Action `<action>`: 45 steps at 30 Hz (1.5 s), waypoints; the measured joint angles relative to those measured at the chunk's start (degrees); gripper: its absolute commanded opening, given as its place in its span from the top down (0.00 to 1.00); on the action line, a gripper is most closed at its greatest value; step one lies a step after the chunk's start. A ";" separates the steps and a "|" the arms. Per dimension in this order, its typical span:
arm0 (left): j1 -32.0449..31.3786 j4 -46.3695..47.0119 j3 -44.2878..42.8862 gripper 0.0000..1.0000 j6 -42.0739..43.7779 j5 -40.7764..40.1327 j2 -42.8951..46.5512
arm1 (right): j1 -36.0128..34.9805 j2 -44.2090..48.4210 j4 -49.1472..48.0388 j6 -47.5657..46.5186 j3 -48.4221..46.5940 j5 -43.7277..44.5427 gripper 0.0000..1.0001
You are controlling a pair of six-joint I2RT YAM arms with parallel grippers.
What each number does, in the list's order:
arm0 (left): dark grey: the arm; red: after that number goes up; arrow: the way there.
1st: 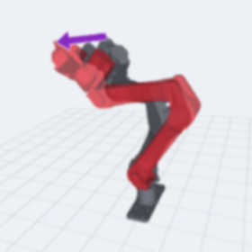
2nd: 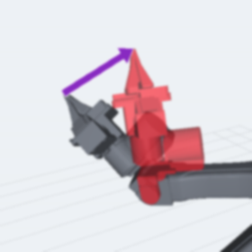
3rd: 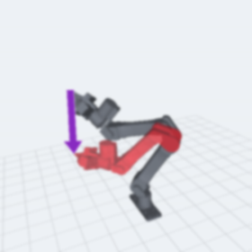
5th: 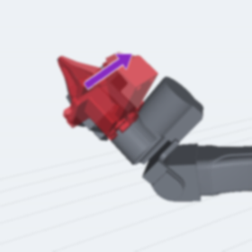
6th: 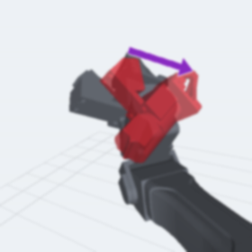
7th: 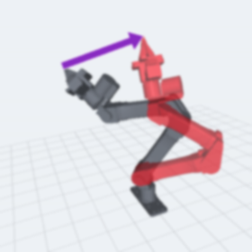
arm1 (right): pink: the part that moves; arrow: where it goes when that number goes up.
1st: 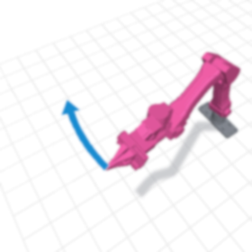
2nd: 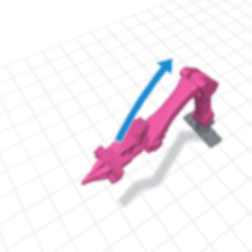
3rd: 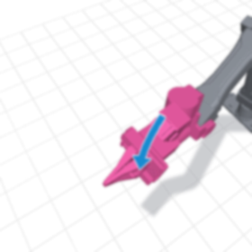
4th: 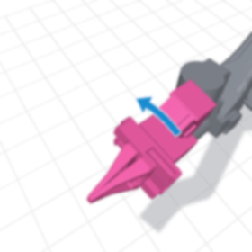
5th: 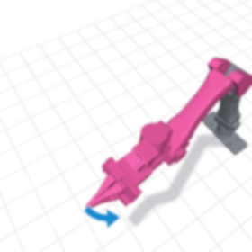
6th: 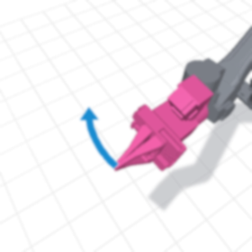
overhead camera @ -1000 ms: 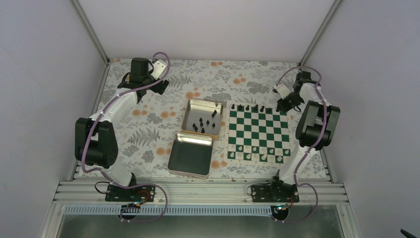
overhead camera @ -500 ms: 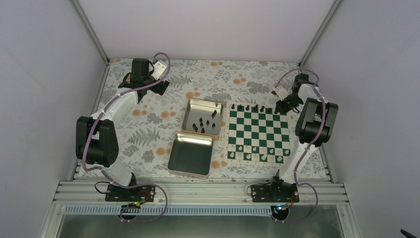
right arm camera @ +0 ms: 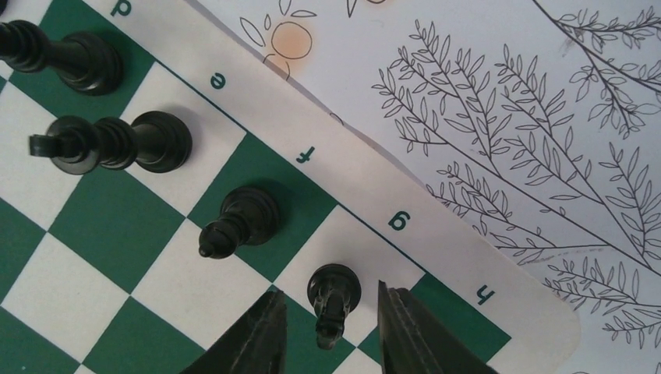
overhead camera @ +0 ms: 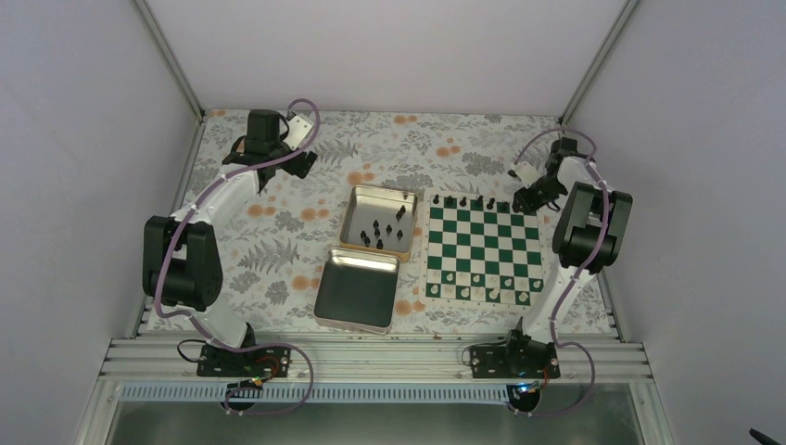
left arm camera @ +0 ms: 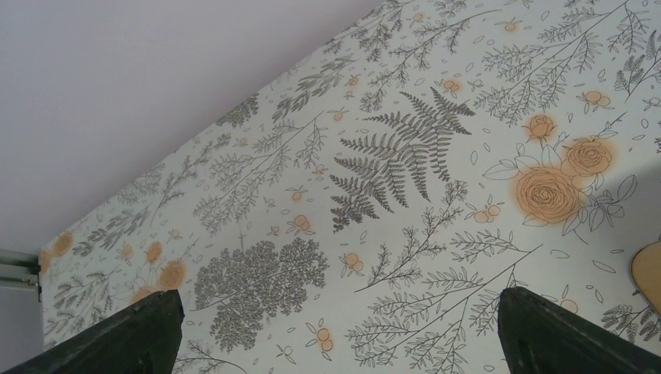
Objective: Set up the chess pieces on the board
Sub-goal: Place the chess piece on the chessboard, then pick up the chess piece from the storage box.
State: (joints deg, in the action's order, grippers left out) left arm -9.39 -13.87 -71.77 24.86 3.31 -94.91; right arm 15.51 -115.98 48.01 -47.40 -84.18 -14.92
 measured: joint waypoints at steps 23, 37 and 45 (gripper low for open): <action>0.00 -0.02 0.00 0.00 -0.02 -0.09 -1.79 | -31.67 9.05 4.85 2.45 -14.58 -0.39 0.63; 0.00 -0.90 -1.29 0.00 -0.04 -1.40 -6.14 | -45.97 -2.86 9.09 2.32 -17.14 -4.09 0.66; 0.00 -0.98 -1.31 0.00 -0.07 -2.40 -6.84 | -49.86 -3.15 12.76 1.01 -15.74 -4.61 0.63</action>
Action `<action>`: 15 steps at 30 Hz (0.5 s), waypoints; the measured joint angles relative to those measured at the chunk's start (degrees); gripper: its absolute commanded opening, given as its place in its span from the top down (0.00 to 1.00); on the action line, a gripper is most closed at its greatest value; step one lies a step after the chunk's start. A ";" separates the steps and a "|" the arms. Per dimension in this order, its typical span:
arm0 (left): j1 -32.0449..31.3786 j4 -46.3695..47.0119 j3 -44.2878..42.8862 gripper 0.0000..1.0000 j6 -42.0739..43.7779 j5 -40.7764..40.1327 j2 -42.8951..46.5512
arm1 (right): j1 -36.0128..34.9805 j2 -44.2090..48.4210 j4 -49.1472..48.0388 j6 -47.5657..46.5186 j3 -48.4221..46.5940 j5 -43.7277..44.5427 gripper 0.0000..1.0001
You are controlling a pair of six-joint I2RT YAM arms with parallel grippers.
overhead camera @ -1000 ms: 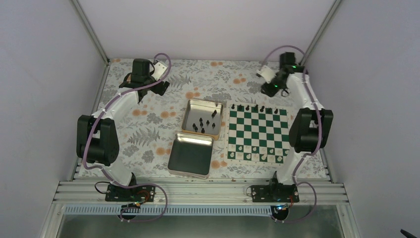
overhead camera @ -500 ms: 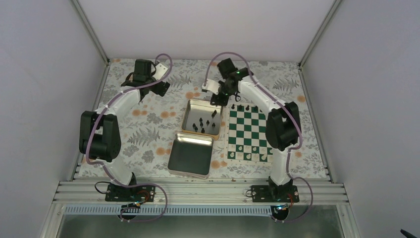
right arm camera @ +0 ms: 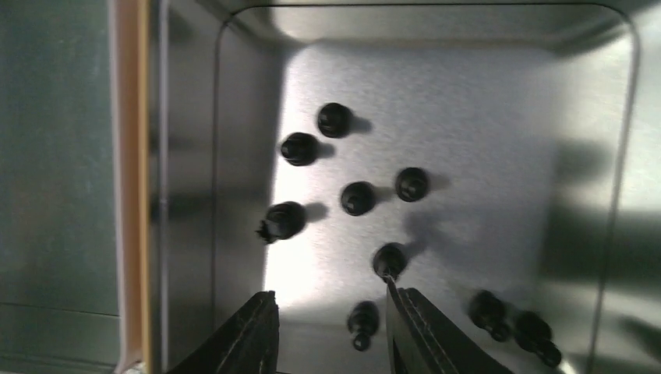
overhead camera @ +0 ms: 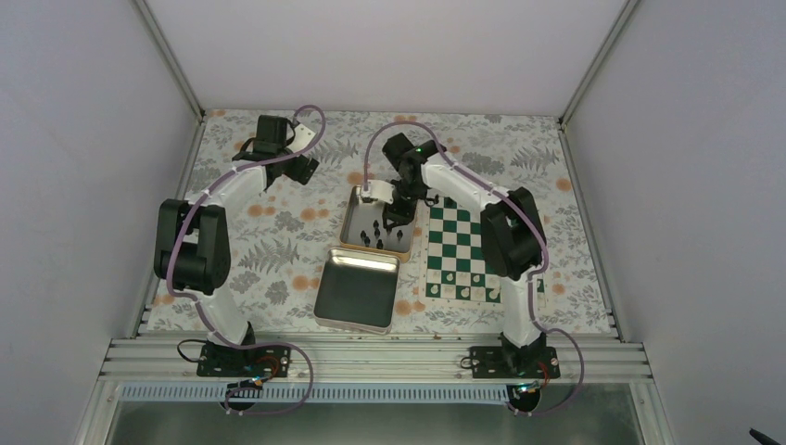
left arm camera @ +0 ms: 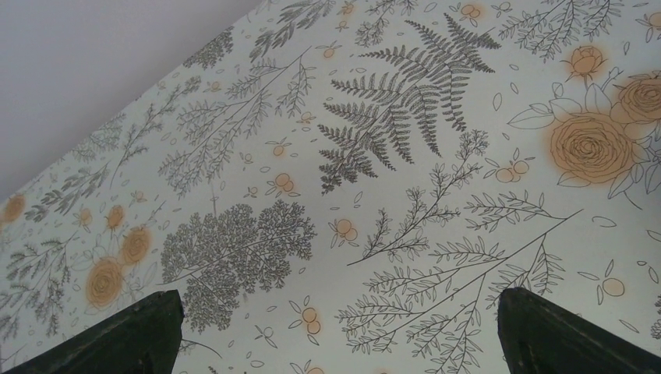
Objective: Set up the chess pieces on the board
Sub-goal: Pick up the chess piece from the storage box.
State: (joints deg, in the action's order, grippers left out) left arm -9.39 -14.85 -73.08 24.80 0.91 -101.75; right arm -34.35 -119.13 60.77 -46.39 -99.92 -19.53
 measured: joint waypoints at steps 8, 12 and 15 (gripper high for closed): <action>0.07 0.22 0.00 0.00 -0.02 -0.46 -0.15 | -3.13 0.00 1.90 -0.35 2.27 -0.33 0.62; 0.13 0.22 0.00 0.00 -0.07 -0.44 -0.15 | -3.98 0.00 1.92 -0.31 4.24 0.17 0.61; 0.17 0.22 0.00 0.00 -0.13 -0.44 -0.17 | -4.55 0.00 1.86 -0.28 5.29 0.59 0.61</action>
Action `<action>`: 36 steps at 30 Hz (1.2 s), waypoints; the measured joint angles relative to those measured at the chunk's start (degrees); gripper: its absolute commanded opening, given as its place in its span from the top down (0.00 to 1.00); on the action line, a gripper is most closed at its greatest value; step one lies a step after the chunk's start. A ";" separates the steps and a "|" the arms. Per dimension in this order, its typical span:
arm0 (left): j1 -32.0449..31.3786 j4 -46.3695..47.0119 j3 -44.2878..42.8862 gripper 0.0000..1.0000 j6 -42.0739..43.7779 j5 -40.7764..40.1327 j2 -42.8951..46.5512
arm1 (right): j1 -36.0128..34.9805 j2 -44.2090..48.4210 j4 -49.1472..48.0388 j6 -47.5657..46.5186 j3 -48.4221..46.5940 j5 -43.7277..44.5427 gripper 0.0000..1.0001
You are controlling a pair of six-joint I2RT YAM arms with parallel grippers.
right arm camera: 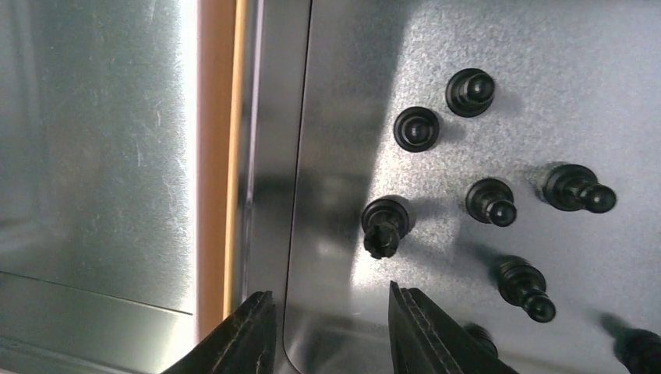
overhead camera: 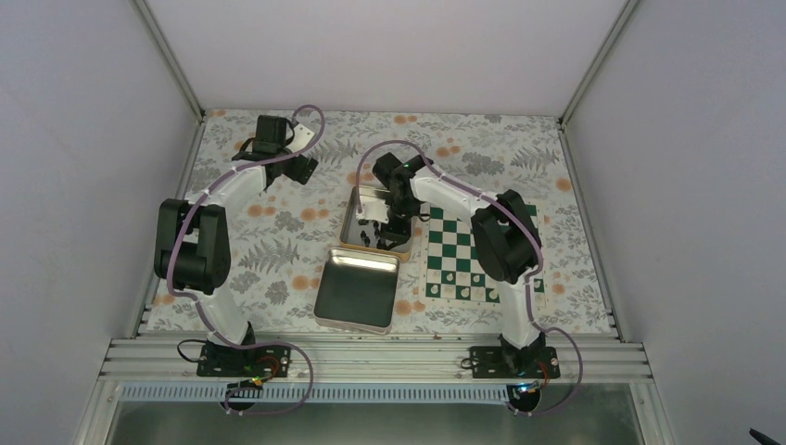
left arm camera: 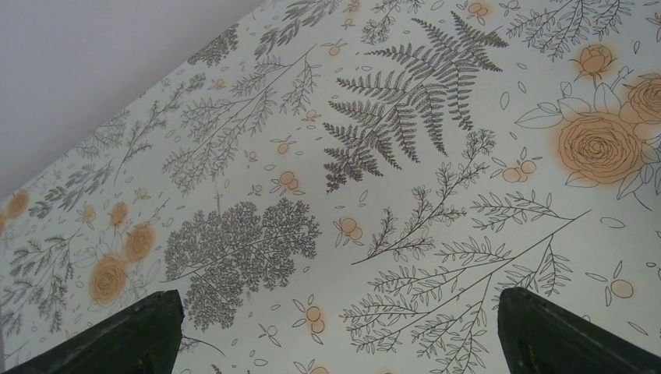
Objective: Set up the chess pieces on the board
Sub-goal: Pick up the chess piece from the storage box.
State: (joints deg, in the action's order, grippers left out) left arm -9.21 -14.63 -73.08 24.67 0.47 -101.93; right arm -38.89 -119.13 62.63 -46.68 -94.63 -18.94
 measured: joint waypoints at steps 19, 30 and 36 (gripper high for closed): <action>0.09 0.00 0.00 0.00 -0.02 -0.02 0.00 | -0.59 -2.51 -2.75 0.02 0.22 0.66 0.61; 0.22 0.00 0.00 0.00 -0.02 0.00 0.00 | -0.59 -3.50 -2.99 -0.02 -2.05 0.83 0.62; 0.79 0.00 0.02 0.00 -0.02 0.02 0.00 | -0.68 -4.94 -3.02 -0.04 -2.75 0.81 0.65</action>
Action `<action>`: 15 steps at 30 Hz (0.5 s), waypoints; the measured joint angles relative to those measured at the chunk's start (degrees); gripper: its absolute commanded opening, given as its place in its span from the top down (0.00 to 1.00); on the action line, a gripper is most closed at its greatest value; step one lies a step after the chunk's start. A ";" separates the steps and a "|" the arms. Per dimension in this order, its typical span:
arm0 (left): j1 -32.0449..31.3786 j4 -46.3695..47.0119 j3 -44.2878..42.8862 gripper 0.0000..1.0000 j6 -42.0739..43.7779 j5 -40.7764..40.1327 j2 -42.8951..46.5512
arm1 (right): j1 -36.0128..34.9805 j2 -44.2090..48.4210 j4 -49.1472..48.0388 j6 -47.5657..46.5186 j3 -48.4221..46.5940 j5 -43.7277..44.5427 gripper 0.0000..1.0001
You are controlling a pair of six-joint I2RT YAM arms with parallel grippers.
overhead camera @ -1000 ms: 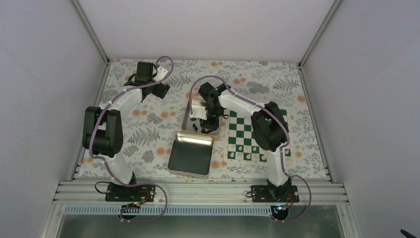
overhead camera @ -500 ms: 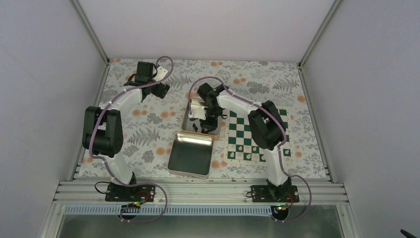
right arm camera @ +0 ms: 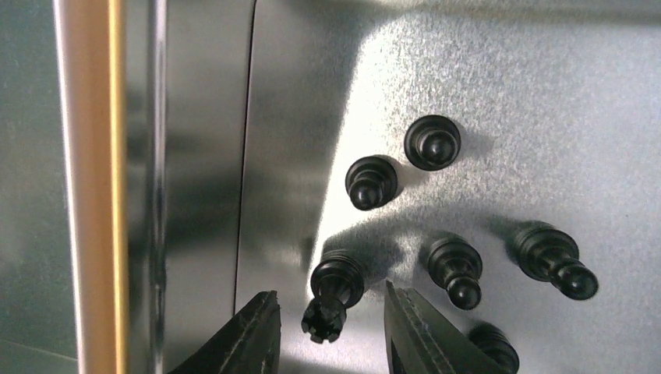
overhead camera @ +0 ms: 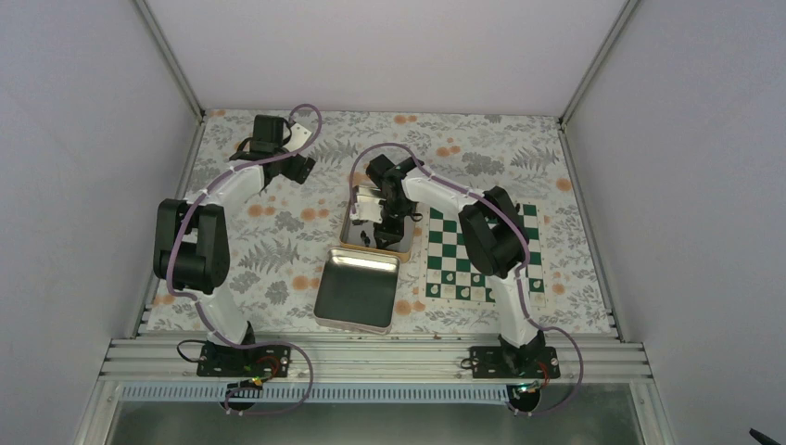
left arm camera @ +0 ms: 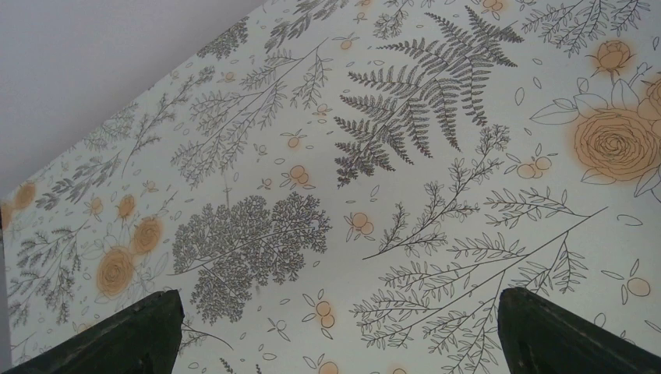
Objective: Set up the chess pieces on the board
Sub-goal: Pick up the chess piece from the storage box.
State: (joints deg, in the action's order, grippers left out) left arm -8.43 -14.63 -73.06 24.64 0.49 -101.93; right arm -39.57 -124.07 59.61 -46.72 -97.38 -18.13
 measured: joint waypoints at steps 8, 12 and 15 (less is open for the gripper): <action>0.28 0.13 0.13 0.00 0.00 0.07 0.00 | -0.22 -0.50 0.00 -0.20 -0.02 0.00 0.81; 0.33 0.39 0.15 0.00 -0.02 0.17 0.00 | -0.22 -0.50 -0.02 -0.17 -0.24 0.00 0.86; 0.33 0.44 0.15 0.00 -0.02 0.20 0.00 | -0.22 -0.46 -0.09 -0.11 -0.26 0.20 0.87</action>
State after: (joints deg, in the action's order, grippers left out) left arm -8.10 -14.20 -72.90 24.62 0.69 -101.93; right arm -39.79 -124.53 59.53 -46.83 -97.65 -17.93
